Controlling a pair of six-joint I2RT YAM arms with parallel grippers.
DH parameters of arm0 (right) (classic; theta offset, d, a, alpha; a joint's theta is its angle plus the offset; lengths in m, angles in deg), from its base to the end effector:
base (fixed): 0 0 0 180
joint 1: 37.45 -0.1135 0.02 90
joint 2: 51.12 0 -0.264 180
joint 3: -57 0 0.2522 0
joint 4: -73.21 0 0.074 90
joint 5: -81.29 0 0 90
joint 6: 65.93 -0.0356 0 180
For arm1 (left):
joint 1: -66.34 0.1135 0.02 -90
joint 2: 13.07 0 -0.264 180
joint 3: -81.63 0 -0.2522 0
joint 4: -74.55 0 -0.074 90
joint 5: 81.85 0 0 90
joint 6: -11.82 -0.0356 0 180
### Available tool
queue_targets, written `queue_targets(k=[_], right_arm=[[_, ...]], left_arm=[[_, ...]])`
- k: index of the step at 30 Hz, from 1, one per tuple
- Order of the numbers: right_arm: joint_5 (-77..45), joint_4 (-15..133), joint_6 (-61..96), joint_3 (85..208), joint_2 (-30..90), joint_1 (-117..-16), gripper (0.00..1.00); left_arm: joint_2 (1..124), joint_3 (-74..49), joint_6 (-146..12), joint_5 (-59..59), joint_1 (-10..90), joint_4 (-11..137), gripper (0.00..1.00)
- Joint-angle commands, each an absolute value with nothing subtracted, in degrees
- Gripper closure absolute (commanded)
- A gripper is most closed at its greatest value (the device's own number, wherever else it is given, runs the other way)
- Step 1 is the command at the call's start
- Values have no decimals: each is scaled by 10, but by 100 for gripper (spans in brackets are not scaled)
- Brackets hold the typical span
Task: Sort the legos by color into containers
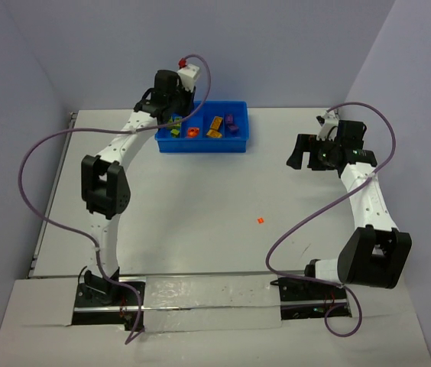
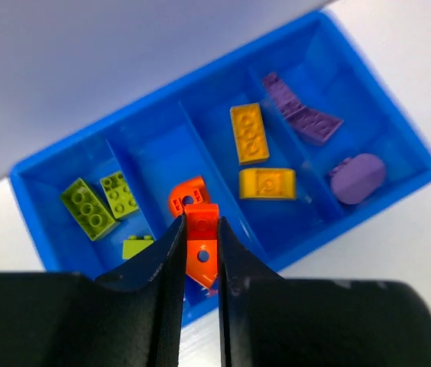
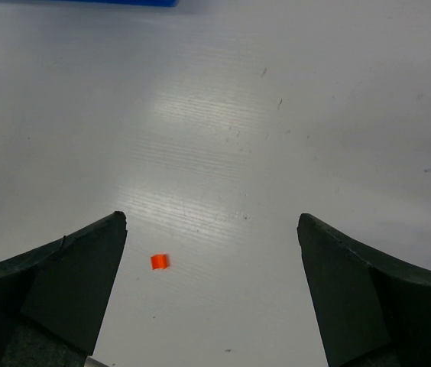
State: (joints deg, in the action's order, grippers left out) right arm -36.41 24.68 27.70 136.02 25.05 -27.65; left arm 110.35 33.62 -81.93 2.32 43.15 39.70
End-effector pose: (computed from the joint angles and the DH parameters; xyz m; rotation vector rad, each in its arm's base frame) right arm 0.2812 -0.0318 0.3069 -0.1062 2.2948 0.4508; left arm 0.4700 -0.2053 0.3230 0.5381 1.9693 -0.3165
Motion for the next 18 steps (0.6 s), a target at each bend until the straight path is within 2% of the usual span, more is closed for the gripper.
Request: queue_targets(k=[1, 11, 14, 15, 18], right_arm=[[-365, 248, 272, 1386, 252, -273, 0], [-373, 239, 289, 1374, 249, -273, 0], [-371, 235, 296, 1369, 247, -274, 0], [-370, 234, 297, 1369, 246, -274, 0], [-372, 232, 299, 1369, 245, -276, 0]], left_arm=[[1166, 388, -823, 22, 440, 417, 89], [1242, 419, -842, 36, 445, 420, 85], [1247, 417, -843, 38, 445, 422, 78], [1247, 417, -842, 37, 445, 425, 68], [1248, 424, -839, 37, 445, 425, 52]])
